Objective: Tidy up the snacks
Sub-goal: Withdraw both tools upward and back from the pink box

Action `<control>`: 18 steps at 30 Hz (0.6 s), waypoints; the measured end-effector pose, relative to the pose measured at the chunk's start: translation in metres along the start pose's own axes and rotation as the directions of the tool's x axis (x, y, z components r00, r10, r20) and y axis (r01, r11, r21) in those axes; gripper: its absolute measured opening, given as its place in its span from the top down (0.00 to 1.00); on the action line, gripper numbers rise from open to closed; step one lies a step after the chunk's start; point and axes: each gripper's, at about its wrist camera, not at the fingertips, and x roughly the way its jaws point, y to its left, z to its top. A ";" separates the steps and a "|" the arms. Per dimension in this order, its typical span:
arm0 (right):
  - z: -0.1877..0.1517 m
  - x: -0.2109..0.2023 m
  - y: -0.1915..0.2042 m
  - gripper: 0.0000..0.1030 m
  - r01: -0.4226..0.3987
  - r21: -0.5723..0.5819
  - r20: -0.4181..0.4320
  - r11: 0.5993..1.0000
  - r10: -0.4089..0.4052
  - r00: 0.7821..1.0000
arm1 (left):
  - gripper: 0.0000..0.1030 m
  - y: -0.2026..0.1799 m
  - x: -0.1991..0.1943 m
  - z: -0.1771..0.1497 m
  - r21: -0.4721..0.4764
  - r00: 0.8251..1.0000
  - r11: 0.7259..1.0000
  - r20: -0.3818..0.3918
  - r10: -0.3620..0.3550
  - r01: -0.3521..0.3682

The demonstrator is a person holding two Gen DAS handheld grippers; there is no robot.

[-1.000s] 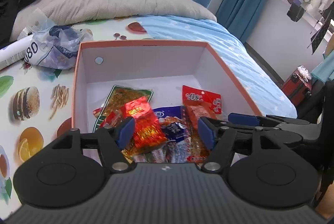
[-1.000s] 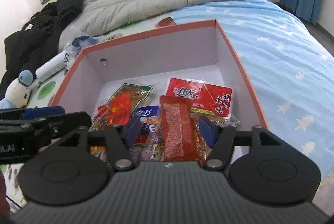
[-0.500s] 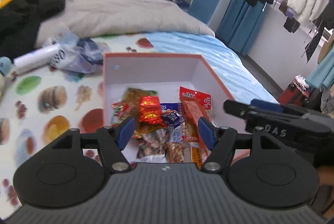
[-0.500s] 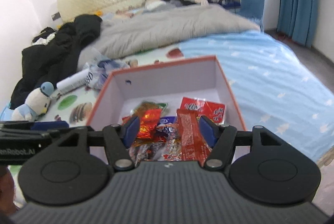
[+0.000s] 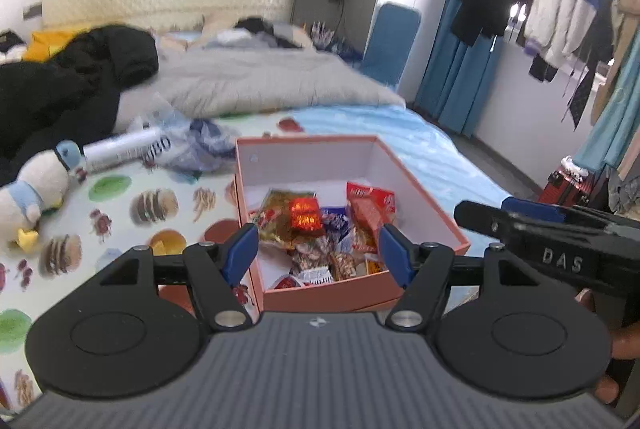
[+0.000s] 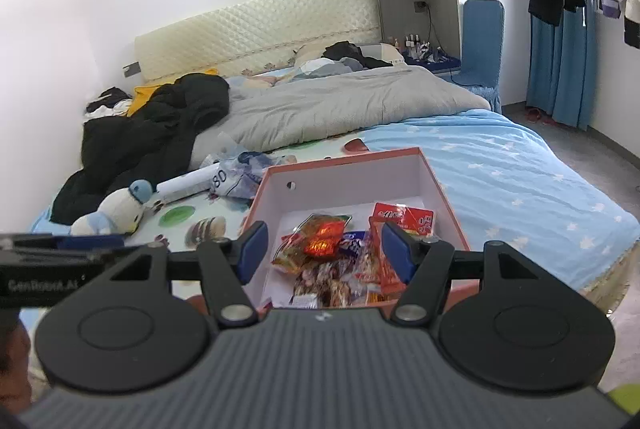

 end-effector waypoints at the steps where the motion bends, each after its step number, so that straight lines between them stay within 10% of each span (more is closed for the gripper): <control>1: -0.002 -0.007 0.002 0.37 -0.010 -0.014 0.011 1.000 0.010 1.000 | 0.30 -0.002 -0.007 -0.002 0.011 1.000 1.000 0.012 0.009 -0.009; 18: -0.031 -0.057 0.010 0.37 -0.009 0.020 0.053 1.000 0.008 0.999 | 0.30 0.008 -0.059 -0.039 -0.049 0.997 0.998 0.064 0.037 -0.033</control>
